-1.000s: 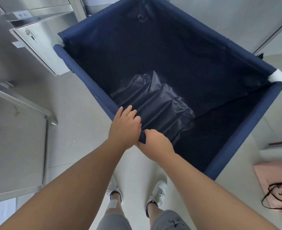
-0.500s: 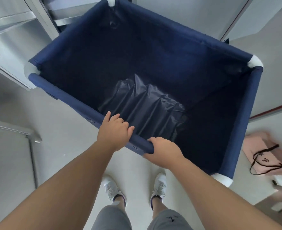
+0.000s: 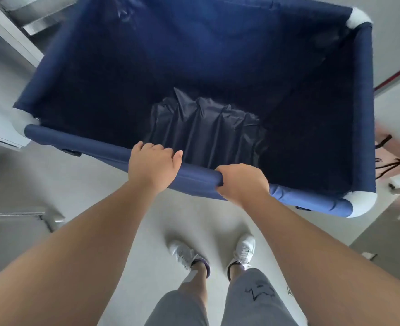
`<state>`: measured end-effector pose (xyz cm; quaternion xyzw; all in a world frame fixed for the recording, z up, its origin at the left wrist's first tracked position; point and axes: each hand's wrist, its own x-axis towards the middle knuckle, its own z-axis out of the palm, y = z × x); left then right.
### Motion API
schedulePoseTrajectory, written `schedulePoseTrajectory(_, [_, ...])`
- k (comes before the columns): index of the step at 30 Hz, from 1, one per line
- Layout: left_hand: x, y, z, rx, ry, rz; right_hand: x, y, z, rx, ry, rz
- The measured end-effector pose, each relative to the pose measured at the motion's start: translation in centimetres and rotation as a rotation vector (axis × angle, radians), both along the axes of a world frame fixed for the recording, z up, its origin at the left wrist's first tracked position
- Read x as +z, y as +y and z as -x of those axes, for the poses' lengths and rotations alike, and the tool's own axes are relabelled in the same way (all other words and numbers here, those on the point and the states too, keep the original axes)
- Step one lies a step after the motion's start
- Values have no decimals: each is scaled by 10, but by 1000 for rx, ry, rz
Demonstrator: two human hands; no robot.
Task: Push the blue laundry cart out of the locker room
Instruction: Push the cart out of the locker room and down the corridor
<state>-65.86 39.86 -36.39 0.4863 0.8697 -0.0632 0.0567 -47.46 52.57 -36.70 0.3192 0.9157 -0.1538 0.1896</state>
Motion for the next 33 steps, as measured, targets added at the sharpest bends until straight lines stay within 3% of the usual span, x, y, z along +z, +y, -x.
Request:
schedulePoseTrajectory(8, [3, -24, 14, 3, 89, 8, 6, -1, -31, 50, -106, -228])
schedulePoseTrajectory(13, [4, -23, -29, 12, 54, 19, 14, -17, -47, -122, -248, -319])
schedulePoseTrajectory(22, [4, -44, -86, -13, -140, -33, 26, -113, -28, -83, 252, -177])
schedulePoseTrajectory(25, [9, -72, -79, 79, -123, -57, 24, -132, -36, -44, 268, -131])
schedulePoseTrajectory(29, [15, -118, -70, 122, 46, 88, 23, -162, -35, 22, 307, -91])
schedulePoseTrajectory(33, [13, -147, -67, 175, 86, 177, 18, -190, -34, 54, 300, -69])
